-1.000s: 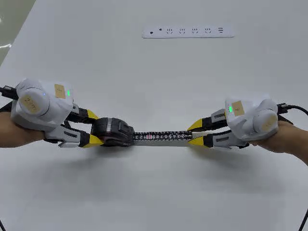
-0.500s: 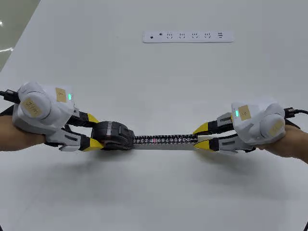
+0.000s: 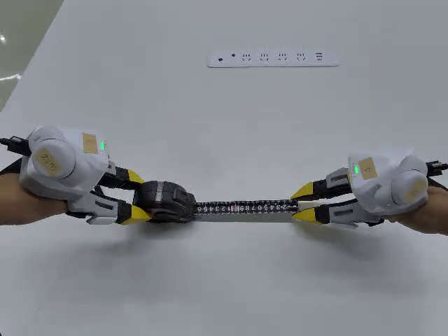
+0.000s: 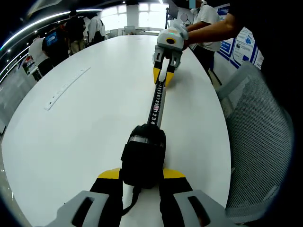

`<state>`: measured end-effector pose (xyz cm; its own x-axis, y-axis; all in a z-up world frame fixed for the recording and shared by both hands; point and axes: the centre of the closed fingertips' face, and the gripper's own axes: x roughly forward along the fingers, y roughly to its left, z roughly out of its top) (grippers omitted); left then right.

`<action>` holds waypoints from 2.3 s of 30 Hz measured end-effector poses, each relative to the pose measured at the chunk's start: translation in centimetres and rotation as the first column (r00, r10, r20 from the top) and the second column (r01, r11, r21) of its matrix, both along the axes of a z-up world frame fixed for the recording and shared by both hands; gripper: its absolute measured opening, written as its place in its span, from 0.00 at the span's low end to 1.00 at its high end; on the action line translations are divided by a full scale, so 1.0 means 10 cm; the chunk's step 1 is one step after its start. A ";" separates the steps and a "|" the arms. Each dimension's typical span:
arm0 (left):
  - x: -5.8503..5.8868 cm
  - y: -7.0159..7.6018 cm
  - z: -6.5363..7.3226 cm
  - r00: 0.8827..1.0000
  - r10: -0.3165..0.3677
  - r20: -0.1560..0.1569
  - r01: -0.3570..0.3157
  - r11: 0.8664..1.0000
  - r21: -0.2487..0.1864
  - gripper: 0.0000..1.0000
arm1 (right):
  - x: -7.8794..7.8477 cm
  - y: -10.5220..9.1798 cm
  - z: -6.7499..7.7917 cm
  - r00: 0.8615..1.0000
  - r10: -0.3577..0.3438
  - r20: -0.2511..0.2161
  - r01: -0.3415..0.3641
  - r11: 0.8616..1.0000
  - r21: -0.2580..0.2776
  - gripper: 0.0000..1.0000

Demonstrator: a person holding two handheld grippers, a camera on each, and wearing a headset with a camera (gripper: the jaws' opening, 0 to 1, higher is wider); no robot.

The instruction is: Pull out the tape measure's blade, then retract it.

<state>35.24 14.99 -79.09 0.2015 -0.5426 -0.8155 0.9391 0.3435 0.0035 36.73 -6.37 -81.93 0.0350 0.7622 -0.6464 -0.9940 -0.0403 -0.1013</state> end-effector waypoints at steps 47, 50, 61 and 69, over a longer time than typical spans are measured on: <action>0.00 -0.02 0.00 1.000 0.004 0.000 -0.004 1.000 0.000 0.27 | 0.04 -0.50 -0.05 0.999 -0.052 0.003 0.052 0.997 -0.063 0.11; 0.00 -0.02 0.00 1.000 0.004 -0.001 -0.004 1.000 -0.001 0.27 | 0.04 -0.54 -0.06 0.998 -0.057 0.003 0.057 0.996 -0.069 0.11; 0.01 -0.03 -0.01 1.000 0.001 -0.004 -0.001 1.000 0.007 0.27 | 0.04 -0.61 -0.09 0.998 -0.070 -0.003 0.069 0.994 -0.089 0.12; 0.02 -0.05 -0.01 1.000 -0.015 0.007 0.015 0.999 0.037 0.28 | 0.04 -0.60 -0.10 0.997 -0.077 -0.018 0.074 0.992 -0.104 0.13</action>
